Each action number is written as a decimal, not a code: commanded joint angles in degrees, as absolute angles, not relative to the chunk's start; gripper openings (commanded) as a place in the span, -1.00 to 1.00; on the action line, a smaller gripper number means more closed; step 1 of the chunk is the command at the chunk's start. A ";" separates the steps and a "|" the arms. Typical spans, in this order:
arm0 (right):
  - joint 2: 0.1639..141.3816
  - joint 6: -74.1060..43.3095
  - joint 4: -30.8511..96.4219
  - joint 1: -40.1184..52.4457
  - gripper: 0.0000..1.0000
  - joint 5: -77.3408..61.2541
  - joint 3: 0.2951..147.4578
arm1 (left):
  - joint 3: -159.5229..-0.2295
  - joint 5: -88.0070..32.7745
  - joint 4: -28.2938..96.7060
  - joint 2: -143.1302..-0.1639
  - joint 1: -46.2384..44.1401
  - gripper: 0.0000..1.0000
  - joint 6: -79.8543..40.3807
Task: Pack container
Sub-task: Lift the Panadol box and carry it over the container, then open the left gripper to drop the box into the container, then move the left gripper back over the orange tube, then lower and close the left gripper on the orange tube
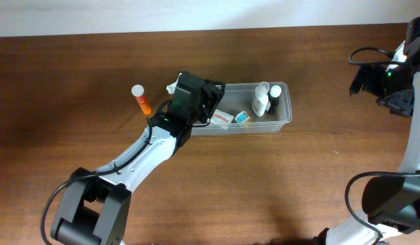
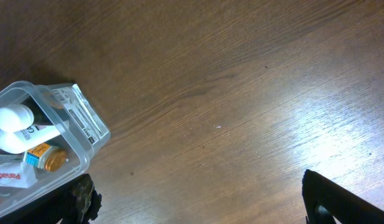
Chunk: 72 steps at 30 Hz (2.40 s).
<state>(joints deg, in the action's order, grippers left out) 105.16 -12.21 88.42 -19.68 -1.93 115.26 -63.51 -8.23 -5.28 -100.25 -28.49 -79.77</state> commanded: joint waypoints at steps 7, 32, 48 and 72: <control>105.32 -12.45 88.42 -19.94 0.97 -1.21 115.28 | -71.37 -17.89 -4.75 -100.20 -24.12 0.29 -68.55; 105.32 -12.45 88.42 -19.94 0.97 -1.23 115.28 | -109.67 -6.13 68.60 -105.43 -2.11 0.61 -31.03; 105.32 -12.45 88.42 -19.94 0.97 -1.21 115.28 | -109.67 -4.19 63.66 -117.89 -1.96 0.62 -29.89; 105.32 -12.45 88.42 -19.97 0.97 -1.21 115.28 | -109.67 -3.18 65.84 -123.00 -1.98 0.27 -29.89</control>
